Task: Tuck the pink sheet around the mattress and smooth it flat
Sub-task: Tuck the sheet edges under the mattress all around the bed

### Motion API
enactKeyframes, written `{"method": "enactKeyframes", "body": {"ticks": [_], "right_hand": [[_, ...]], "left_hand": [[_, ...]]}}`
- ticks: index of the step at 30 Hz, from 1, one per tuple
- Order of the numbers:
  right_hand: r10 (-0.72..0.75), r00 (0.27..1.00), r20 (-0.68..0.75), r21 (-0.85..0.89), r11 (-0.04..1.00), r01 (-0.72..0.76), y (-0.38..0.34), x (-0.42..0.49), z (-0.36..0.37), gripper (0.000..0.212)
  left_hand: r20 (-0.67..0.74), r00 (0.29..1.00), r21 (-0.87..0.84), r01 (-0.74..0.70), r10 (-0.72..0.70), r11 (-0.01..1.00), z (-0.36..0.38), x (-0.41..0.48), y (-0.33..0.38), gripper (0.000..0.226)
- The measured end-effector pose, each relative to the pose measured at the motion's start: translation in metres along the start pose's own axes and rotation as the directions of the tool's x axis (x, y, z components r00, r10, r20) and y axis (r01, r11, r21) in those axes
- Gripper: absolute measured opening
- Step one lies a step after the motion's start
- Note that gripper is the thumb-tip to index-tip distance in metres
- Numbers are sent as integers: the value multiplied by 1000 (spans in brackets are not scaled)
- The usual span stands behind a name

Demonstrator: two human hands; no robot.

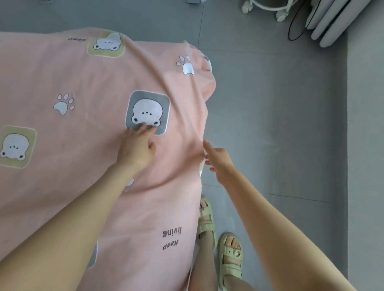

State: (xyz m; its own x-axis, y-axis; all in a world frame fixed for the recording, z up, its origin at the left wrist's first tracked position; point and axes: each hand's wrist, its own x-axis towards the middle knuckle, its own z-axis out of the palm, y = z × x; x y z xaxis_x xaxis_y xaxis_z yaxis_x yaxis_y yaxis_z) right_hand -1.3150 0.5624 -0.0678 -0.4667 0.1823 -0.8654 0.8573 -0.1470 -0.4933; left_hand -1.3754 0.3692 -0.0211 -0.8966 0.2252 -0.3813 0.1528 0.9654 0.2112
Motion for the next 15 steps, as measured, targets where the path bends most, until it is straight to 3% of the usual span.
{"method": "enactKeyframes", "body": {"ticks": [4,6,9,10,13,15], "right_hand": [[118,993,-10,31,993,-118,-38,45,3,61],[110,993,48,60,992,-113,-51,66,11,64],[11,994,105,55,998,-17,-68,75,31,28],[-25,997,75,21,999,24,-70,78,35,19],[-135,979,-156,-76,989,124,-84,73,23,32],[-253,871,-421,-182,964,192,-96,53,-1,32]], "left_hand": [[-58,997,55,-42,45,998,-11,47,-3,44],[-58,996,69,-69,73,995,-12,67,-5,45],[-46,992,139,-109,117,984,-10,91,-10,49],[-31,992,152,-114,120,982,-11,97,-11,50],[17,994,165,-112,111,980,-13,106,-12,50],[37,993,161,-119,114,980,-15,109,-12,50]]}}
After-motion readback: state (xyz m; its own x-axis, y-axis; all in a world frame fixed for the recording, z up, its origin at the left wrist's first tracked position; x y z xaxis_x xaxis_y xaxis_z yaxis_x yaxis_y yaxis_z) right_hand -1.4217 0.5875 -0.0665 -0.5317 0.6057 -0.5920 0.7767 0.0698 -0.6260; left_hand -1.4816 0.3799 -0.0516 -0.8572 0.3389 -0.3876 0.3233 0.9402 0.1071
